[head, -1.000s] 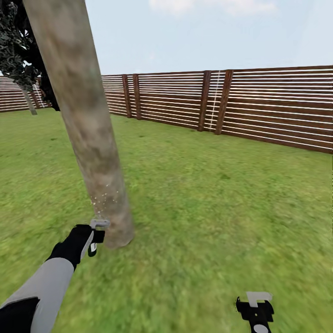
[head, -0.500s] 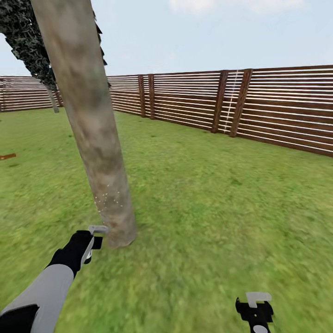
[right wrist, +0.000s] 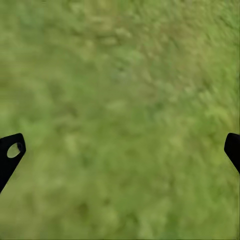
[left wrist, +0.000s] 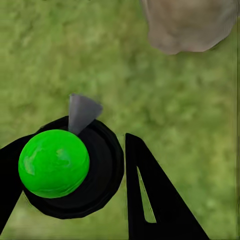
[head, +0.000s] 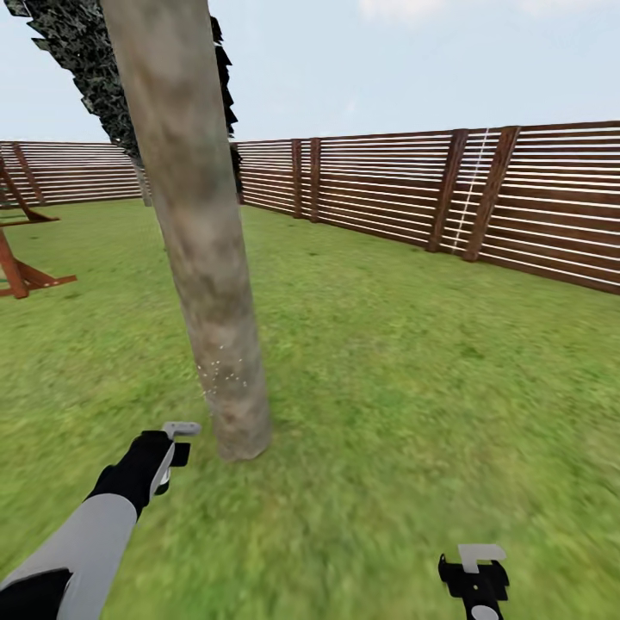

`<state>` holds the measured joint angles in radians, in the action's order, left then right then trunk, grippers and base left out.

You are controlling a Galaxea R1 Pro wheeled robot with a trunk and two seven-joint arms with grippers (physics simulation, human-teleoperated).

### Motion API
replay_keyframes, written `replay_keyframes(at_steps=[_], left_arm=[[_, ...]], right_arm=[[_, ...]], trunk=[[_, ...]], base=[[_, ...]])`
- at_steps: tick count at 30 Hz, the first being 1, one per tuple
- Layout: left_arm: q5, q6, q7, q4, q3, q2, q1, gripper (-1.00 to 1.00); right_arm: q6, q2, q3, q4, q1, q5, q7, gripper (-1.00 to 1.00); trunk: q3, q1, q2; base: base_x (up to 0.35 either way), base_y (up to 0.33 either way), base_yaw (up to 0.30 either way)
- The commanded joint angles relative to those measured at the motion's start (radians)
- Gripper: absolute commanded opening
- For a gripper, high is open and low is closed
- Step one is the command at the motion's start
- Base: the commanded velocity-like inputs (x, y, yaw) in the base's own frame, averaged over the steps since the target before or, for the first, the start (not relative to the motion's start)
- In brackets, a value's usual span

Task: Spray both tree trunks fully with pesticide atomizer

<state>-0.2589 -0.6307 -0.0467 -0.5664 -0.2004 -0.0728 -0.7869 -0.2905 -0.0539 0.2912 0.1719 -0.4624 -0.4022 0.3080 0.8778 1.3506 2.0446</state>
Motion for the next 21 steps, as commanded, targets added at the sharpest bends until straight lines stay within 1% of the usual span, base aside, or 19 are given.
replay_keyframes(at_steps=[1, 5, 10, 15, 19, 21], left_arm=[[-0.002, -0.004, -0.001, -0.001, -0.002, 0.001, 0.002, -1.00], [0.000, -0.004, -0.001, -0.002, -0.002, 0.002, 0.005, -1.00], [0.000, -0.003, -0.001, -0.003, -0.002, 0.002, 0.005, -1.00], [-0.004, -0.004, -0.001, -0.003, -0.002, 0.000, 0.006, -1.00], [-0.004, -0.004, 0.000, -0.002, -0.003, -0.007, 0.006, -1.00], [-0.001, -0.003, 0.002, -0.001, -0.003, -0.002, 0.006, -1.00]], right_arm=[[-0.004, 0.000, 0.008, -0.002, -0.001, -0.010, 0.002, 1.00], [-0.004, 0.000, 0.008, -0.002, -0.001, -0.010, 0.002, 1.00], [-0.004, 0.002, 0.008, -0.002, -0.001, -0.010, 0.002, 1.00], [-0.004, 0.002, 0.008, -0.002, -0.001, -0.010, 0.002, 1.00], [-0.004, 0.001, 0.008, -0.002, -0.001, -0.010, 0.002, 1.00], [-0.004, 0.001, 0.008, -0.002, -0.001, -0.010, 0.002, 1.00]], trunk=[[0.001, 0.000, 0.000], [0.001, 0.000, 0.000], [0.001, 0.000, 0.000], [0.001, 0.000, 0.000], [0.001, 0.000, 0.000], [0.001, 0.000, 0.000]], base=[[0.214, -0.175, 0.021], [0.145, -0.236, 0.004], [0.020, -0.271, 0.038], [0.001, -0.276, 0.248], [0.009, -0.277, 0.275], [0.106, -0.257, 0.193]])
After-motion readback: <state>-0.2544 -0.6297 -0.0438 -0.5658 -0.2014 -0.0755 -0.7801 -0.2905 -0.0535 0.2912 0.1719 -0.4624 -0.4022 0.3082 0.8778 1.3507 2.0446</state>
